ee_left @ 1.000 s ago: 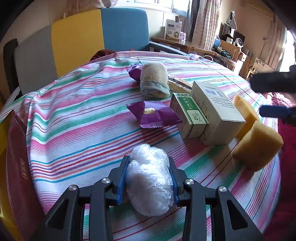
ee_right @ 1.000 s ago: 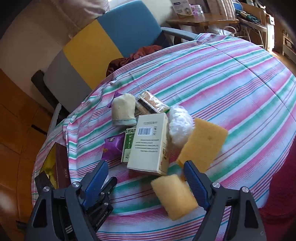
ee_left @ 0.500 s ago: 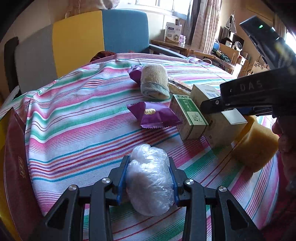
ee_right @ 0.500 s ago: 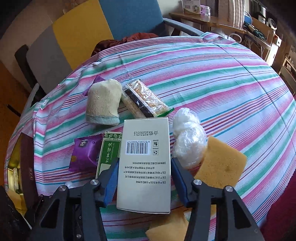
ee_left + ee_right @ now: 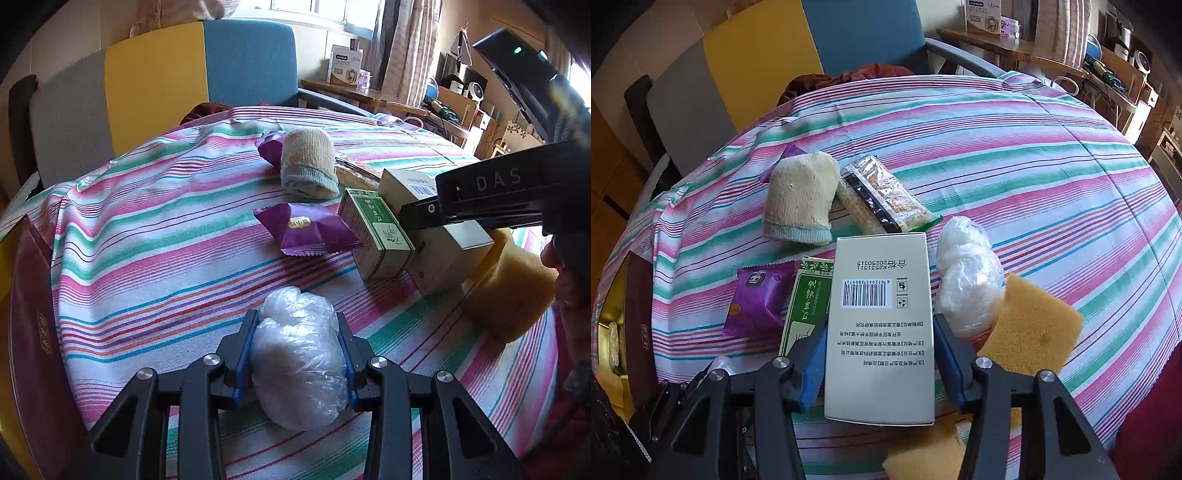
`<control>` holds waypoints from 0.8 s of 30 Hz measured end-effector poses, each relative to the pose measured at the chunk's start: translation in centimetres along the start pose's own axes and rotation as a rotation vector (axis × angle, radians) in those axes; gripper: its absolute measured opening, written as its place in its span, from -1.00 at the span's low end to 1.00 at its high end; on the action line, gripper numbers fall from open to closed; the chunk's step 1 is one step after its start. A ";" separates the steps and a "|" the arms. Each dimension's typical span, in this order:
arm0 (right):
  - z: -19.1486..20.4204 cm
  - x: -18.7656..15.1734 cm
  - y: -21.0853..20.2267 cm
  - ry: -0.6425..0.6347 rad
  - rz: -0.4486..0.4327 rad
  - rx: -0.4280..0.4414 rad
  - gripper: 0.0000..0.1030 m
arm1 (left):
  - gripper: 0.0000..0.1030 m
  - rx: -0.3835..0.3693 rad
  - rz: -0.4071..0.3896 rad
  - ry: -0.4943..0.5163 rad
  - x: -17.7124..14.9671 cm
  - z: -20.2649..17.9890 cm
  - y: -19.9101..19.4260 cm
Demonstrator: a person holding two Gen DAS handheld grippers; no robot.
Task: Organize objects
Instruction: 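Grasp the plastic-wrapped bundle with the left tool while the right tool grasps the white box, then carry the plastic bundle into the gold tray and open the left tool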
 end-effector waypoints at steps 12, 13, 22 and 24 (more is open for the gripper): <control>0.3 0.1 -0.2 -0.033 -0.014 -0.016 0.02 | -0.32 0.025 0.011 0.015 -0.1 -0.1 -0.4; 0.3 0.1 -0.2 -0.037 -0.015 -0.018 0.02 | -0.32 0.023 0.016 0.011 -0.2 -0.1 -0.6; 0.4 0.0 -0.2 -0.052 -0.019 -0.026 0.01 | -0.32 -0.020 -0.077 -0.041 0.7 1.0 -9.2; 0.5 0.0 -0.2 -0.056 -0.020 -0.030 0.02 | -0.32 0.010 -0.091 -0.081 0.5 3.3 -11.2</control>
Point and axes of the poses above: each gripper's, at about its wrist camera, not at the fingertips, and y roughly the way its jaws point, z to its left, x to its top, the point moved 10 cm from there along y, roughly the way its jaws point, and after that the axes turned 5 degrees about -y, right-handed, at the moved point
